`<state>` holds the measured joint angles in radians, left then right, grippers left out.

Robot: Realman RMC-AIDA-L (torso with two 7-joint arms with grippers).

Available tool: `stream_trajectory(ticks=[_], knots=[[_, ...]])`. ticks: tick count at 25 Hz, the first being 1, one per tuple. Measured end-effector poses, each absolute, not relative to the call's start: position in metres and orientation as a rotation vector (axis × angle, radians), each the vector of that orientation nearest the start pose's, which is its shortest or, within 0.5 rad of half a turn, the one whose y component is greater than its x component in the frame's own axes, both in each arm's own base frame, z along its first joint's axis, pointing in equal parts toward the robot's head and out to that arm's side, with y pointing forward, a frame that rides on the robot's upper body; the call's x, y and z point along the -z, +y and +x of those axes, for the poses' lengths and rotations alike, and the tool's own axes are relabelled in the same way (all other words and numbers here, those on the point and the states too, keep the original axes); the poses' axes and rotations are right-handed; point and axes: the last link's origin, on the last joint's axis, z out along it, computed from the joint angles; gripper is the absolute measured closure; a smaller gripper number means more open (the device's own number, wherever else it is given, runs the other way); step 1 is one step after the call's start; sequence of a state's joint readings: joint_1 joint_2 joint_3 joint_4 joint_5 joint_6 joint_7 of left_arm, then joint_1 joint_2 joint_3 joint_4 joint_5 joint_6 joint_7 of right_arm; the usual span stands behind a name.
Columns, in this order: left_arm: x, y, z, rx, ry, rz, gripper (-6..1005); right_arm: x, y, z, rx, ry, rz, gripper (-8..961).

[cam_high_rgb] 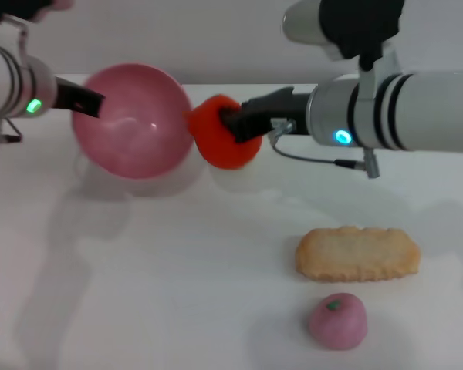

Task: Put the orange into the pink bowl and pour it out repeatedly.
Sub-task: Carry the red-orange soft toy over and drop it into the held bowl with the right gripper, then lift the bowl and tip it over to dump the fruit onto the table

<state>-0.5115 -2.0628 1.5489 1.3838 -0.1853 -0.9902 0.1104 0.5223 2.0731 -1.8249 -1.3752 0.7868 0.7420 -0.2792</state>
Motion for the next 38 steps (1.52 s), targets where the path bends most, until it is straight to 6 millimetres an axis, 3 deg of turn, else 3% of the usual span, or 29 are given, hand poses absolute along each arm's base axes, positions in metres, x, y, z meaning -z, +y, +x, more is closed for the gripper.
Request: stream_trajectory(ticks=[5,8,22,30,38], knots=[[-0.007,0.399,-0.178,-0.201,-0.849,-2.061,955,0.053,0.355,0.075,-0.325,0.720,-2.490,906],[0.003,0.393,-0.167,-0.203,-0.835,-2.093,954,0.050,0.353,0.071,-0.331,0.706,-2.496,906],[0.013,0.390,-0.150,-0.199,-0.822,-2.132,954,0.058,0.357,0.081,-0.309,0.748,-2.503,910],[0.014,0.392,-0.144,-0.197,-0.816,-2.146,953,0.047,0.366,0.093,-0.362,0.637,-2.417,638],[0.030,0.385,-0.125,-0.174,-0.801,-2.232,954,-0.021,0.377,0.129,-0.455,0.335,-2.015,414]])
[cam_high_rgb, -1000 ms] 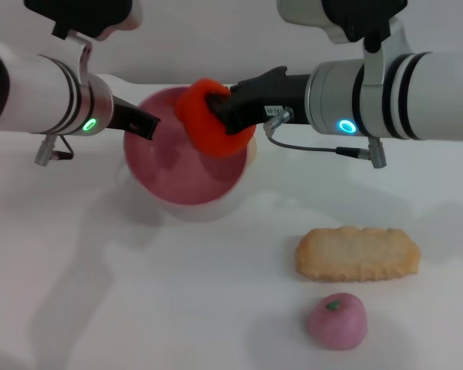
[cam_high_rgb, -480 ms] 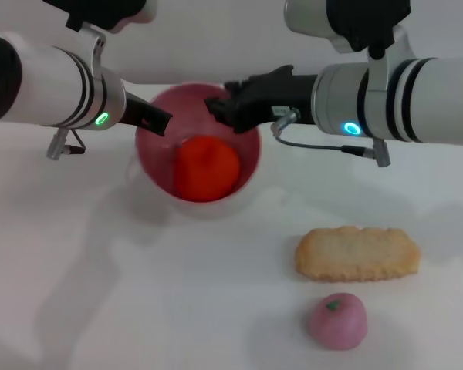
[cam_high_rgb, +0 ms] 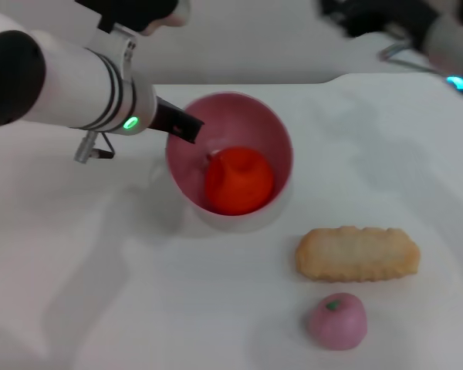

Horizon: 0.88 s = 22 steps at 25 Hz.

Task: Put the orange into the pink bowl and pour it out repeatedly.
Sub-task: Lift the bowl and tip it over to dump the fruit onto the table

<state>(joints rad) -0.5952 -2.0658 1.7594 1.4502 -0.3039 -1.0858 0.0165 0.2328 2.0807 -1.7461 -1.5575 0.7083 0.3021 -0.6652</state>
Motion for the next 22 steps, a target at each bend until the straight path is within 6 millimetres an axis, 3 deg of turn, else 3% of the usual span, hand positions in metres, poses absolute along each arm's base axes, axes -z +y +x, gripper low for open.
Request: stream_trajectory(ticks=[3,6,13,18,21,22], knots=[[0.038,0.382,-0.118,-0.184,-0.769,-2.262,954,-0.038,0.372,0.152,-0.437,0.299,-1.884,341],[0.045,0.379,-0.111,-0.189,-0.732,-2.289,953,-0.049,0.361,0.180,-0.416,0.354,-1.799,342],[0.053,0.381,-0.097,-0.113,-0.610,-2.313,954,-0.054,0.347,0.208,-0.421,0.491,-1.749,343],[0.070,0.377,-0.080,-0.002,-0.280,-2.348,954,-0.055,0.346,0.218,-0.425,0.559,-1.739,345],[0.080,0.374,-0.073,-0.028,-0.021,-2.330,955,-0.057,0.346,0.221,-0.415,0.585,-1.749,345],[0.080,0.374,-0.073,-0.028,-0.021,-2.330,955,-0.057,0.346,0.221,-0.415,0.585,-1.749,346]])
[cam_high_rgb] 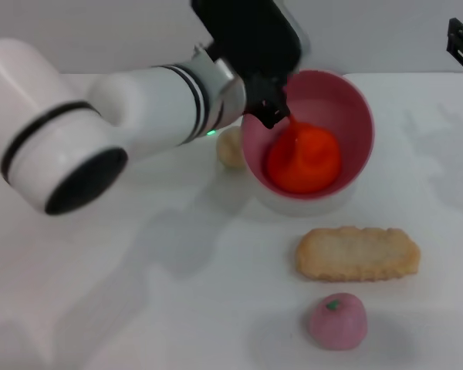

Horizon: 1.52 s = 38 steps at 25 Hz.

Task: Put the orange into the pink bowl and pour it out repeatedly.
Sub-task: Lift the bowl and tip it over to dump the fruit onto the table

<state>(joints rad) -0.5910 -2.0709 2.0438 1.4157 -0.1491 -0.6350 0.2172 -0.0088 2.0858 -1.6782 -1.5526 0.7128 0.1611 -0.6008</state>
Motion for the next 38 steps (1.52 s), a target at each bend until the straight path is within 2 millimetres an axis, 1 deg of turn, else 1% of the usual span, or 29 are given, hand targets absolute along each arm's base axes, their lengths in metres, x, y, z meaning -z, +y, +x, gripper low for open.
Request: stream_trajectory(ticks=[6,8,9,11,13,17,18,22,25,28,29,33,38], knots=[[0.094,0.367,-0.070,-0.107,0.324,-2.247,955,-0.067,0.347,0.231,-0.425,0.647,-1.716,346],[0.098,0.365,-0.070,-0.117,0.410,-2.225,955,-0.075,0.346,0.240,-0.446,0.701,-1.681,346],[0.100,0.364,-0.068,-0.126,0.482,-2.198,955,-0.083,0.344,0.249,-0.468,0.760,-1.650,345],[0.100,0.364,-0.068,-0.129,0.515,-2.185,955,-0.086,0.344,0.252,-0.477,0.788,-1.638,345],[0.104,0.360,-0.068,-0.138,0.616,-2.151,955,-0.092,0.342,0.260,-0.485,0.838,-1.625,345],[0.115,0.351,-0.070,-0.158,0.814,-2.096,956,-0.093,0.341,0.265,-0.479,0.872,-1.634,345],[0.115,0.351,-0.070,-0.158,0.814,-2.096,956,-0.093,0.341,0.265,-0.479,0.872,-1.634,345],[0.122,0.346,-0.074,-0.229,0.993,-2.023,956,-0.091,0.341,0.264,-0.476,0.878,-1.646,344],[0.124,0.343,-0.074,-0.254,1.061,-1.986,956,-0.090,0.342,0.262,-0.481,0.876,-1.653,344],[0.124,0.343,-0.074,-0.261,1.085,-1.972,957,-0.088,0.343,0.259,-0.486,0.873,-1.660,344],[0.123,0.342,-0.072,-0.279,1.147,-1.912,957,-0.088,0.344,0.258,-0.487,0.871,-1.663,344],[0.121,0.340,-0.068,-0.313,1.224,-1.826,957,-0.087,0.346,0.256,-0.491,0.868,-1.671,344],[0.116,0.341,-0.064,-0.325,1.235,-1.740,956,-0.086,0.347,0.254,-0.492,0.869,-1.679,343]])
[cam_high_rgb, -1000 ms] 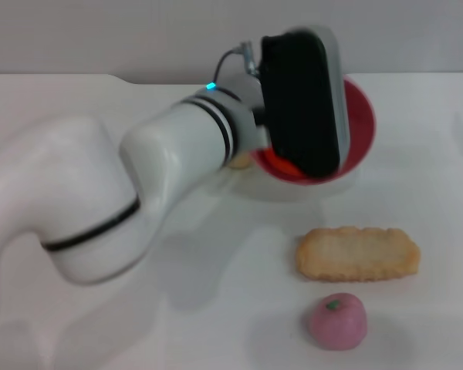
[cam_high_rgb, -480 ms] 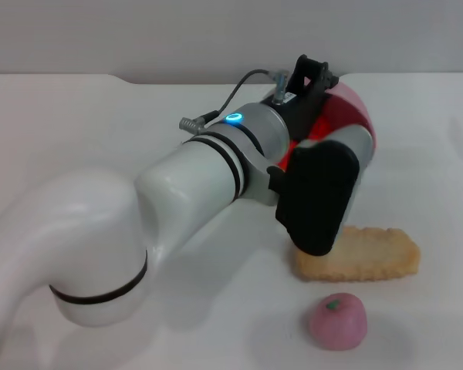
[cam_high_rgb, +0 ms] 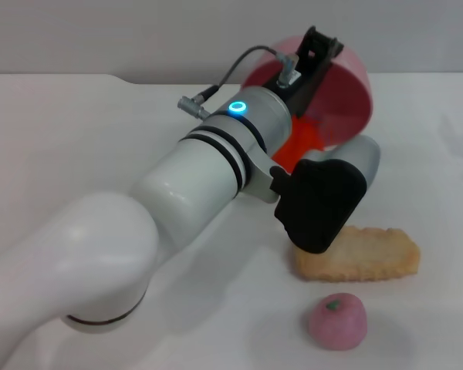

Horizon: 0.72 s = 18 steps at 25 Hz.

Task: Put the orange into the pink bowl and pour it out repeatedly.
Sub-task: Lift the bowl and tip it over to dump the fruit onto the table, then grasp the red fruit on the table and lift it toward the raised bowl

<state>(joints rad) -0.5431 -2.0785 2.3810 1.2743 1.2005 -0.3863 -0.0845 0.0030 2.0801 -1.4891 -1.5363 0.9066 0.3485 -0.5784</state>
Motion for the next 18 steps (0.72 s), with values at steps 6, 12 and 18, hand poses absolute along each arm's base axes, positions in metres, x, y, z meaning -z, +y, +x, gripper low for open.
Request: stream_trajectory(ticks=[6,12,18], knots=[[0.113,0.344,-0.064,-0.282,1.145,-1.766,955,-0.085,0.347,0.254,-0.493,0.872,-1.681,343],[0.070,0.367,-0.051,0.034,0.436,-1.835,953,-0.076,0.351,0.251,-0.483,0.901,-1.735,342],[0.022,0.384,-0.071,0.208,-0.292,-1.869,951,-0.064,0.355,0.240,-0.465,0.912,-1.833,342]])
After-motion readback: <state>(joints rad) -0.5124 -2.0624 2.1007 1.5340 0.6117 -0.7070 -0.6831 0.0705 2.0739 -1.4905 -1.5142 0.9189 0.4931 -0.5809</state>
